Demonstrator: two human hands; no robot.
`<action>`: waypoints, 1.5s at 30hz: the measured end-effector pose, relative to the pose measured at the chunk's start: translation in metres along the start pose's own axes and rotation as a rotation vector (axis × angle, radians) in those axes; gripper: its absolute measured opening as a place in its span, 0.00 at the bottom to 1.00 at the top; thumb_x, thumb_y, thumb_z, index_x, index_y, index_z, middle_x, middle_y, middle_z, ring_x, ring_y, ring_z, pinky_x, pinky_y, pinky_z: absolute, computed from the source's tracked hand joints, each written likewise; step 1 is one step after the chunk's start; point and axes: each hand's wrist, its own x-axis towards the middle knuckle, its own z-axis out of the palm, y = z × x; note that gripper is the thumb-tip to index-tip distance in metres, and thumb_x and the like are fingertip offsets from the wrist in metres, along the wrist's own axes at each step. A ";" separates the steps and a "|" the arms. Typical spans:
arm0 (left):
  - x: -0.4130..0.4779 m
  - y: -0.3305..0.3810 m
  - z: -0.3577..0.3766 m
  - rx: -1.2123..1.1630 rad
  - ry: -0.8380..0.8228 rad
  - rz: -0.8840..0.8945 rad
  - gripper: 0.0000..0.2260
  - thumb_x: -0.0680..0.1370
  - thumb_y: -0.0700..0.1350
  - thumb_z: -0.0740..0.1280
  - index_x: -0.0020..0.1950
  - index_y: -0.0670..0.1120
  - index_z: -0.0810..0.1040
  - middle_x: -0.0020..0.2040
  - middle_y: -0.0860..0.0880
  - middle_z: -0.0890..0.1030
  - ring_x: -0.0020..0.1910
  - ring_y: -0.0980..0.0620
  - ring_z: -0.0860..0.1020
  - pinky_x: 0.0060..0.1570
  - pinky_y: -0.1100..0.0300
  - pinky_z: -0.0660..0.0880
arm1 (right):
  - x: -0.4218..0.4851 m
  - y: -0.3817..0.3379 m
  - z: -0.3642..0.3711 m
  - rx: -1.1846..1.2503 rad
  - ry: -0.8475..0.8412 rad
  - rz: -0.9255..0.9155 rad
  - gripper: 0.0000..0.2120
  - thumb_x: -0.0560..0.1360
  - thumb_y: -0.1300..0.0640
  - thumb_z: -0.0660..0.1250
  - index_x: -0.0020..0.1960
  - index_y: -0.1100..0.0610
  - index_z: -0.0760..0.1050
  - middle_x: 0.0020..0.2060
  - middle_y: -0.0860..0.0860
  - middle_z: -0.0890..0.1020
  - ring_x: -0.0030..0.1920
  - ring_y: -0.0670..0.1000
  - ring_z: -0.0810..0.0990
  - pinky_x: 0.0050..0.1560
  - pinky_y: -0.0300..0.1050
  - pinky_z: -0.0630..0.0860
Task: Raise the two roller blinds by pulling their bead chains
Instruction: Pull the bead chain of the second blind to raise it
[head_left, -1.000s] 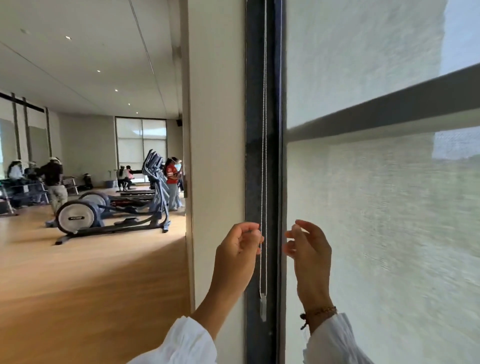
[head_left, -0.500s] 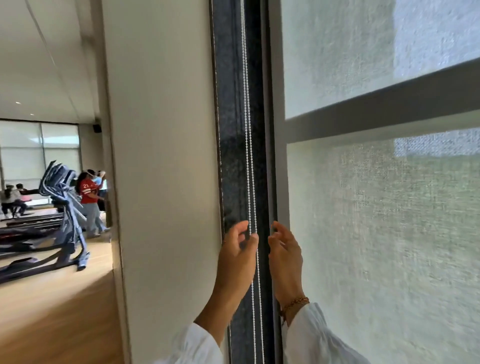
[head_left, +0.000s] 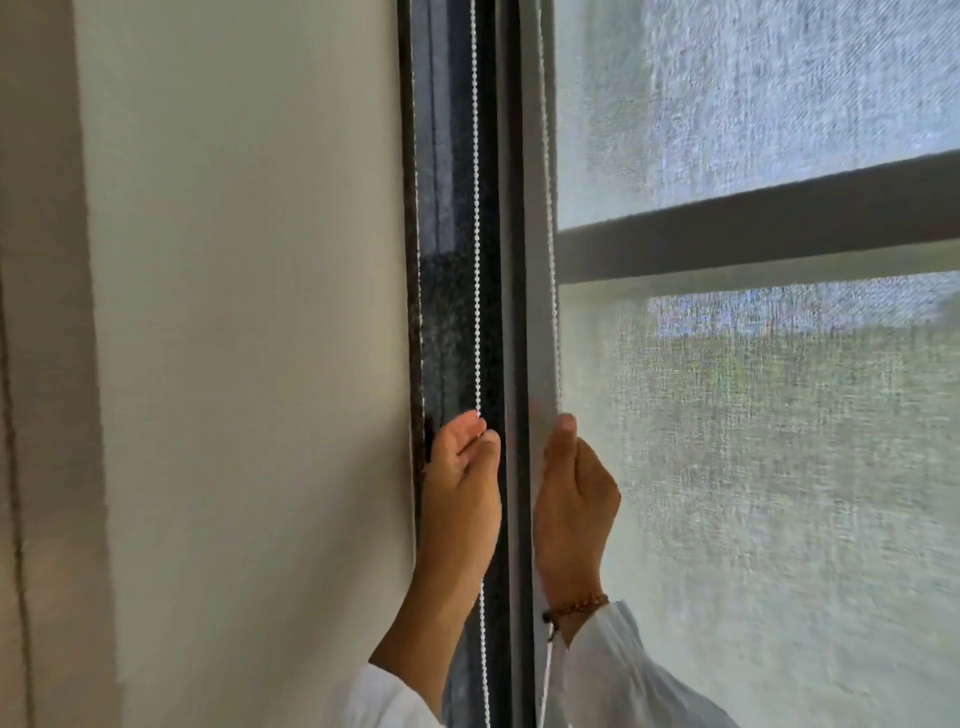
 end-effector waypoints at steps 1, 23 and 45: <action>0.003 0.003 0.003 -0.033 -0.028 -0.009 0.13 0.79 0.45 0.59 0.63 0.51 0.70 0.55 0.58 0.75 0.53 0.64 0.74 0.51 0.72 0.72 | -0.010 -0.002 -0.006 -0.047 -0.001 -0.076 0.24 0.77 0.43 0.55 0.24 0.48 0.60 0.19 0.45 0.67 0.23 0.44 0.62 0.24 0.34 0.59; -0.081 0.136 0.016 -0.590 -0.304 -0.039 0.18 0.79 0.52 0.56 0.31 0.50 0.72 0.20 0.55 0.67 0.19 0.57 0.63 0.22 0.65 0.60 | -0.116 -0.162 -0.110 -0.241 0.337 -0.135 0.18 0.77 0.48 0.59 0.34 0.55 0.77 0.23 0.40 0.73 0.27 0.42 0.70 0.31 0.33 0.63; -0.173 0.204 -0.096 -0.423 -0.207 0.429 0.18 0.78 0.48 0.58 0.28 0.56 0.65 0.21 0.58 0.70 0.22 0.56 0.67 0.26 0.66 0.61 | -0.143 -0.358 -0.036 0.336 -0.347 0.133 0.13 0.78 0.54 0.58 0.49 0.64 0.74 0.36 0.55 0.81 0.33 0.51 0.82 0.36 0.44 0.81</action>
